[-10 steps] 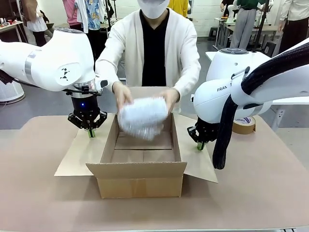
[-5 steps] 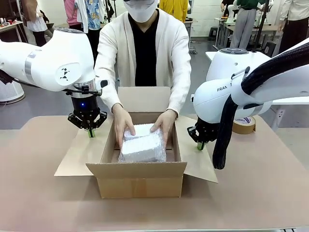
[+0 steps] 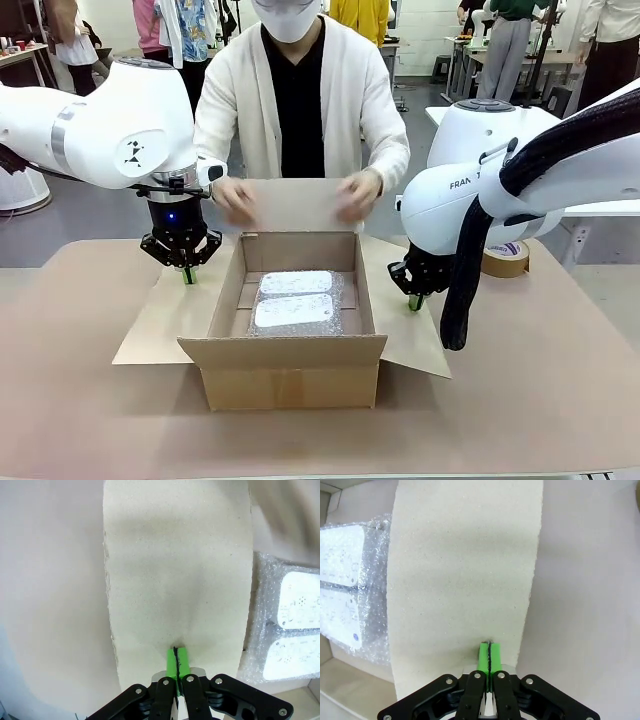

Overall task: Wrap the clocks to prevent damage.
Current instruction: Once the human has placed the objects inside and stepped back, release both hands from the side flaps of the Package Box.

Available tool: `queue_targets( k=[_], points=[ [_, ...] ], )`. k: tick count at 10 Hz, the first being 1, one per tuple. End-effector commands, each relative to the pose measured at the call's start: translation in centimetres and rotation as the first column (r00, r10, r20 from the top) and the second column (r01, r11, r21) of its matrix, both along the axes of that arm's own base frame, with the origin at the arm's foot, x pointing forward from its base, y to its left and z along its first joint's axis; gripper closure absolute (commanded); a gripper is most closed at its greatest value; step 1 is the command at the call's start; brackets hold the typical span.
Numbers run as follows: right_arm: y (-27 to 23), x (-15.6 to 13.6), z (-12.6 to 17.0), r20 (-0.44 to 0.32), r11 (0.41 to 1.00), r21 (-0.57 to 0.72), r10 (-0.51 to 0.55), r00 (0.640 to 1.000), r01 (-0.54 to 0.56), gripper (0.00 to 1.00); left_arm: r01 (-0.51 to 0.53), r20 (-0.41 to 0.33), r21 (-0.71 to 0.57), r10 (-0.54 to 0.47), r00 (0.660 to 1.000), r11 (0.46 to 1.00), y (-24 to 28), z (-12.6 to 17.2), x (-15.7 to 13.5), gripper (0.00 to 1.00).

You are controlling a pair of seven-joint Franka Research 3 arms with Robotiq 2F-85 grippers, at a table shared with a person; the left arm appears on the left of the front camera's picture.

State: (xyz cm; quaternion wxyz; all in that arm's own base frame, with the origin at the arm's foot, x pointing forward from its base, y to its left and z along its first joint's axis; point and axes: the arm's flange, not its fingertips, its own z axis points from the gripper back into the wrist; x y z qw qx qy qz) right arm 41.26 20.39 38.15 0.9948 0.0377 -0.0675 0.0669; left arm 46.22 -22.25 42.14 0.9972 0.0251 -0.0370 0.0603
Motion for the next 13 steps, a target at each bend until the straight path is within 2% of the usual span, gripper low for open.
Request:
queue_targets(
  k=[1,12,13],
  points=[
    [0.1,-0.1,-0.4,-0.005,1.000,-0.007,-0.005,1.000,0.005,0.99,-0.007,0.008,-0.004,0.007,1.000,1.000,-0.1,0.0,-0.1,1.00],
    [0.0,0.0,0.0,0.000,1.000,0.000,0.000,1.000,0.000,0.99,0.000,0.000,0.000,0.000,1.000,1.000,0.0,0.0,0.0,1.00],
    [-1.0,0.2,3.2,0.036,0.995,-0.036,0.093,0.995,-0.091,0.99,0.190,0.042,-0.005,-0.189,0.981,0.982,0.1,3.1,-0.6,1.00]
  ],
)
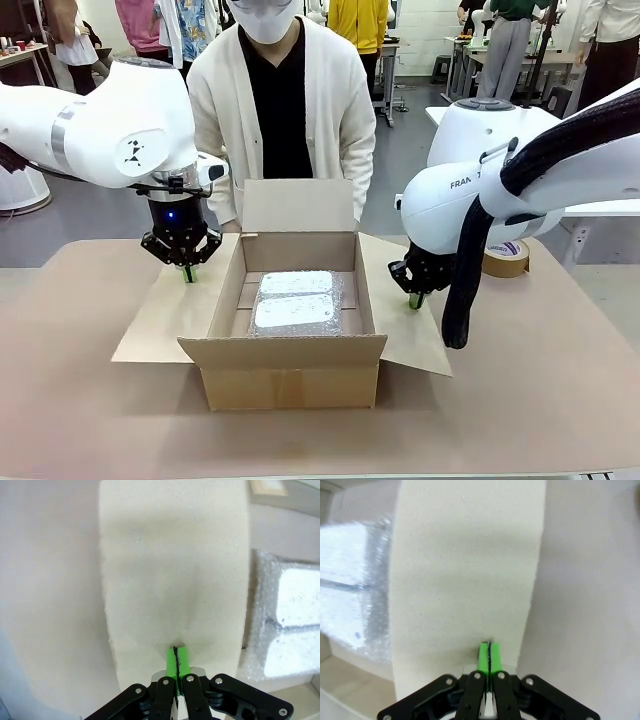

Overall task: Wrap the clocks to prevent damage.
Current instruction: Once the human has placed the objects inside and stepped back, release both hands from the side flaps of the Package Box.

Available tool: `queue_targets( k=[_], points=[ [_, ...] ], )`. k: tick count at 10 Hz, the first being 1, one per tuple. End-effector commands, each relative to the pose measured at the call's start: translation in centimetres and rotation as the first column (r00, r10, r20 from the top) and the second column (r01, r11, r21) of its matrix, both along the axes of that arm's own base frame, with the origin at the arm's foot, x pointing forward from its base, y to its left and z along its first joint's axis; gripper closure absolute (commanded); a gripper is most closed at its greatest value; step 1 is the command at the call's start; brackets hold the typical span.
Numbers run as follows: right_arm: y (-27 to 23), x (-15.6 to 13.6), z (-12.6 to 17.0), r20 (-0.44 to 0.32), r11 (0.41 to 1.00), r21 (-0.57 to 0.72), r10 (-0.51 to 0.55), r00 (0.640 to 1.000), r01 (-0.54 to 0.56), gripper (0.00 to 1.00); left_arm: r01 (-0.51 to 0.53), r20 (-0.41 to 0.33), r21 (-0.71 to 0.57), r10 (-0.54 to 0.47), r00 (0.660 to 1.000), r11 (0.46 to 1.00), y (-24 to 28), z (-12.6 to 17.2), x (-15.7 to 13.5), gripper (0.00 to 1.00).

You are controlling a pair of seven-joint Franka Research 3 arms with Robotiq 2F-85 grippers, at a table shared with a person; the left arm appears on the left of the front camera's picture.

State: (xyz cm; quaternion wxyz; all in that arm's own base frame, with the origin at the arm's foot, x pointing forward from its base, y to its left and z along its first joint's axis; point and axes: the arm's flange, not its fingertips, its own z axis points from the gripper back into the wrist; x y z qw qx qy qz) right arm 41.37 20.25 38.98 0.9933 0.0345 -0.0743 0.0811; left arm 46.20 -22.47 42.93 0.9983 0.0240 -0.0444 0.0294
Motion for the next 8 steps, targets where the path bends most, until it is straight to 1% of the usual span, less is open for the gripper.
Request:
queue_targets(
  k=[1,2,3,4,5,6,7,8],
  points=[
    [-1.8,-0.2,5.4,0.008,0.972,-0.054,0.230,0.973,-0.229,0.99,0.263,0.038,0.072,-0.266,0.963,0.962,0.7,5.4,-1.3,1.00],
    [-3.3,-1.0,7.8,-0.035,0.912,-0.116,0.393,0.919,-0.394,0.99,0.428,0.020,0.144,-0.435,0.900,0.892,1.6,8.1,-2.5,1.00],
    [-5.0,-1.8,9.6,-0.081,0.853,-0.178,0.483,0.872,-0.490,0.99,0.550,-0.024,0.153,-0.553,0.833,0.821,2.8,9.9,-3.9,1.00],
    [-6.7,-2.9,11.2,-0.116,0.753,-0.222,0.610,0.784,-0.619,0.99,0.672,-0.072,0.156,-0.670,0.739,0.724,4.4,11.5,-5.0,1.00],
    [-8.1,-4.0,12.4,-0.134,0.642,-0.276,0.712,0.690,-0.715,0.99,0.763,-0.106,0.142,-0.757,0.645,0.630,6.0,12.9,-5.4,1.00],
    [-9.5,-4.8,13.1,-0.155,0.555,-0.294,0.776,0.612,-0.778,0.99,0.810,-0.119,0.114,-0.801,0.587,0.576,7.7,14.0,-6.1,1.00],
    [-10.7,-5.6,13.4,-0.157,0.488,-0.284,0.825,0.543,-0.825,0.99,0.838,-0.103,0.085,-0.832,0.545,0.539,9.4,14.5,-6.8,1.00],
    [-11.6,-6.1,13.5,-0.157,0.443,-0.283,0.853,0.497,-0.851,0.99,0.879,-0.093,0.101,-0.875,0.476,0.467,11.1,14.6,-7.4,1.00]
  ],
)
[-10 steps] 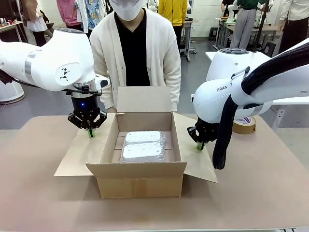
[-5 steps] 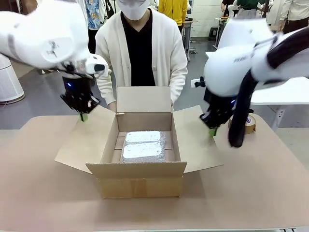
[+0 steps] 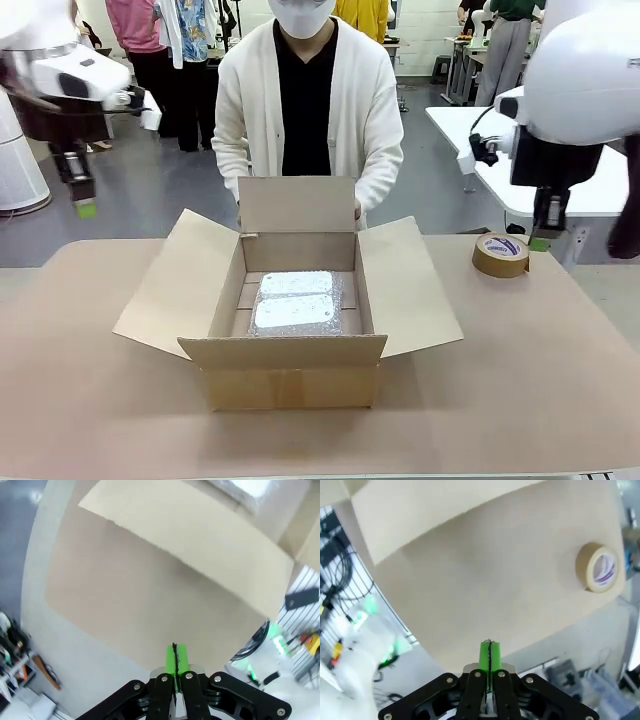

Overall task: Wrap the clocks to prevent damage.
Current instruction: Once the human has placed the objects inside and stepped back, release both hands from the side flaps of the Package Box.

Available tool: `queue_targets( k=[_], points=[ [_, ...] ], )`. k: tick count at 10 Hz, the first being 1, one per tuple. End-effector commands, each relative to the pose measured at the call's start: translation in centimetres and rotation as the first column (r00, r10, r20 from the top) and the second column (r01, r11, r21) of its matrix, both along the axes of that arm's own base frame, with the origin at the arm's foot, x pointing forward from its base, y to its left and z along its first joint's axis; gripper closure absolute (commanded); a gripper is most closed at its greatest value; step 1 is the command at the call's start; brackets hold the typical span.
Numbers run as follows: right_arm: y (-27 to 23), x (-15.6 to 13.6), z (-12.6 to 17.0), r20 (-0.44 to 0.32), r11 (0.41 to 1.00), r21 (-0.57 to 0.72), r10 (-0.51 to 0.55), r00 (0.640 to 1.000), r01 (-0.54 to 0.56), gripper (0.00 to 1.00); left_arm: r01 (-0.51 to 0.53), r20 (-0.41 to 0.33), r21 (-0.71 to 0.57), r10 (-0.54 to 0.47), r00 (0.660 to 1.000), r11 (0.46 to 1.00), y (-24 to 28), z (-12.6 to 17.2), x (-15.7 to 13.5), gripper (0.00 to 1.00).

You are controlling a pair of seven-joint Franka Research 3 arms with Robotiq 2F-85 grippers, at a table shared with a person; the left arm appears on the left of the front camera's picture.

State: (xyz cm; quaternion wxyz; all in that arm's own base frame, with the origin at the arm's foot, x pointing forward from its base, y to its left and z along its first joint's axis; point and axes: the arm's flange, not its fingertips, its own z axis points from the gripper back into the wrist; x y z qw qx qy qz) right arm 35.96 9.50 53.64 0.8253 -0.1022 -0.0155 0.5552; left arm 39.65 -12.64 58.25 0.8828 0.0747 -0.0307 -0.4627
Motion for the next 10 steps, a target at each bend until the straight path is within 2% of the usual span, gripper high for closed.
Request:
queue_targets(
  k=[1,3,4,5,7,8,10],
  points=[
    [-1.4,-0.9,-1.3,0.010,0.994,0.027,0.101,0.995,-0.101,0.99,0.116,-0.007,-0.011,-0.116,0.993,0.993,2.4,-0.7,-1.1,1.00],
    [-2.4,-1.5,-1.3,-0.016,0.972,0.089,0.221,0.975,-0.219,0.99,0.188,-0.068,0.012,-0.187,0.980,0.982,4.5,-0.8,-1.3,1.00],
    [-2.9,-1.8,-1.2,-0.064,0.956,0.139,0.270,0.961,-0.260,0.99,0.221,-0.077,-0.016,-0.221,0.972,0.975,5.6,-1.3,-1.5,1.00],
    [-3.2,-1.7,-1.2,-0.091,0.951,0.168,0.277,0.957,-0.259,0.99,0.262,-0.096,-0.011,-0.262,0.960,0.965,5.9,-1.6,-1.4,1.00],
    [-3.3,-1.4,-1.4,-0.129,0.944,0.203,0.291,0.948,-0.262,0.99,0.272,-0.131,-0.043,-0.275,0.952,0.961,4.9,-1.5,-1.1,1.00],
    [-3.1,-1.6,-1.4,-0.071,0.958,0.143,0.261,0.963,-0.249,0.99,0.230,-0.097,-0.019,-0.231,0.968,0.973,5.8,-1.7,-1.1,1.00],
    [-3.1,-1.6,-1.4,-0.071,0.958,0.143,0.261,0.963,-0.249,0.99,0.230,-0.097,-0.019,-0.231,0.968,0.973,5.8,-1.7,-1.1,1.00]
  ],
)
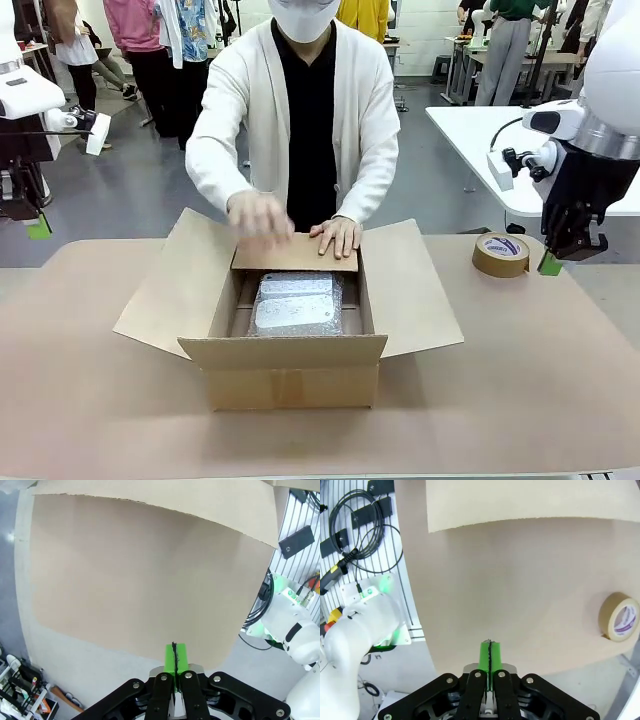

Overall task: Wrap the clocks to prevent damage.
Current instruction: Once the human has placed the objects inside and stepped back, release both hands from the side flaps of the Package Box.

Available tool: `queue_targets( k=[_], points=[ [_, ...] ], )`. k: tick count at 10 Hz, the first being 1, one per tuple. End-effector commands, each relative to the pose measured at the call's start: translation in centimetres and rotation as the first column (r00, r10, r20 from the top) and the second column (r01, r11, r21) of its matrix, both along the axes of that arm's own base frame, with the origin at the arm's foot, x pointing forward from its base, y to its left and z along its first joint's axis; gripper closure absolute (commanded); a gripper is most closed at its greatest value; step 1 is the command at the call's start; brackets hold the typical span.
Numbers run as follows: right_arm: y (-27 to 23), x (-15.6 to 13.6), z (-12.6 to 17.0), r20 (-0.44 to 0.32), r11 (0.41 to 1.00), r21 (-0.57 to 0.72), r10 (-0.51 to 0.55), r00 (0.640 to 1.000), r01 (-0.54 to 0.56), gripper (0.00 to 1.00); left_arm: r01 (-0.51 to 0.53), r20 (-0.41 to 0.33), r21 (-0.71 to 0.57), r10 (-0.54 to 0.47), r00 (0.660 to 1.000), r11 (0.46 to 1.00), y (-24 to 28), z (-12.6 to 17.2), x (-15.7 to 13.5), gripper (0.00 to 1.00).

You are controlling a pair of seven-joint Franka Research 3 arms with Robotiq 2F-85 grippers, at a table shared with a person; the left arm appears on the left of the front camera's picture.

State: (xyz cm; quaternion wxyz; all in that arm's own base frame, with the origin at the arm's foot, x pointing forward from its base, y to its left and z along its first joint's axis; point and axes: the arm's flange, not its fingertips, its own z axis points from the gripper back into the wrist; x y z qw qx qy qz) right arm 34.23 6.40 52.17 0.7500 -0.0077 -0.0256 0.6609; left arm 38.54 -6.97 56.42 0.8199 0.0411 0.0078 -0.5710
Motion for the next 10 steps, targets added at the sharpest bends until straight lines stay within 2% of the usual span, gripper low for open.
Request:
queue_targets(
  k=[1,10],
  points=[
    [-0.01,0.11,0.04,0.020,1.000,-0.013,-0.006,1.000,0.006,0.99,-0.014,0.013,-0.001,0.014,1.000,1.000,0.13,0.16,0.04,1.00],
    [-0.01,0.11,0.04,0.020,1.000,-0.013,-0.006,1.000,0.006,0.99,-0.014,0.013,-0.001,0.014,1.000,1.000,0.13,0.16,0.04,1.00]
  ],
)
